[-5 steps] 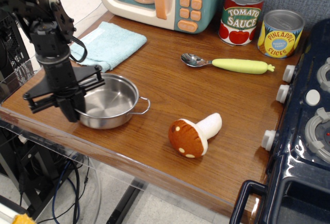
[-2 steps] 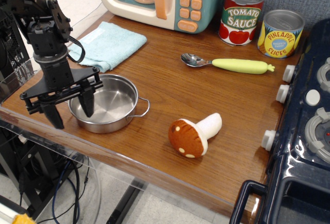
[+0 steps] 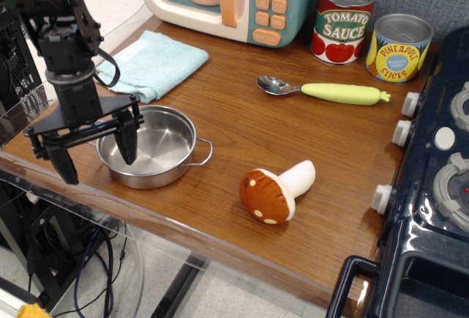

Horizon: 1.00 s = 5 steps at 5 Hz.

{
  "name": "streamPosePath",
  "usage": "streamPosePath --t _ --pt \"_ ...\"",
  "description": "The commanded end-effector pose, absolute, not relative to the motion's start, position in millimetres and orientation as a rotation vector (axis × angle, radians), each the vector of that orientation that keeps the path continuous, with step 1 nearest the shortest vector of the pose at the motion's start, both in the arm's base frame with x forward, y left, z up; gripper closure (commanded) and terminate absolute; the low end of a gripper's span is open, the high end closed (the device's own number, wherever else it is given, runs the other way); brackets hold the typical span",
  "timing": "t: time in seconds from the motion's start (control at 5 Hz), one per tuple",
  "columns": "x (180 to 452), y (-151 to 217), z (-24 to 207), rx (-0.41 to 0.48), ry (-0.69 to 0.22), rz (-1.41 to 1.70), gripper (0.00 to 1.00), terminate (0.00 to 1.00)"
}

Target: Move the pot to the edge of the table by the mushroom

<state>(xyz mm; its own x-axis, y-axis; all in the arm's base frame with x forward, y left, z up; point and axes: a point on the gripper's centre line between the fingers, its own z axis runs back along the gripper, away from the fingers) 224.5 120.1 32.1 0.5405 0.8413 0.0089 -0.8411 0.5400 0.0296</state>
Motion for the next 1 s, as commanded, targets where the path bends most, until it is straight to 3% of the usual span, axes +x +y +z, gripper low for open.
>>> streamPosePath --t 0.0,0.2,0.6,0.8 --pt "230.4 110.1 84.9 0.081 -0.103 0.943 0.0 0.0" --pt "228.7 108.3 109.4 0.104 -0.18 0.916 0.0 0.0" --pt "228.7 108.3 109.4 0.104 -0.18 0.916 0.0 0.0" --pt "228.7 108.3 109.4 0.104 -0.18 0.916 0.0 1.0"
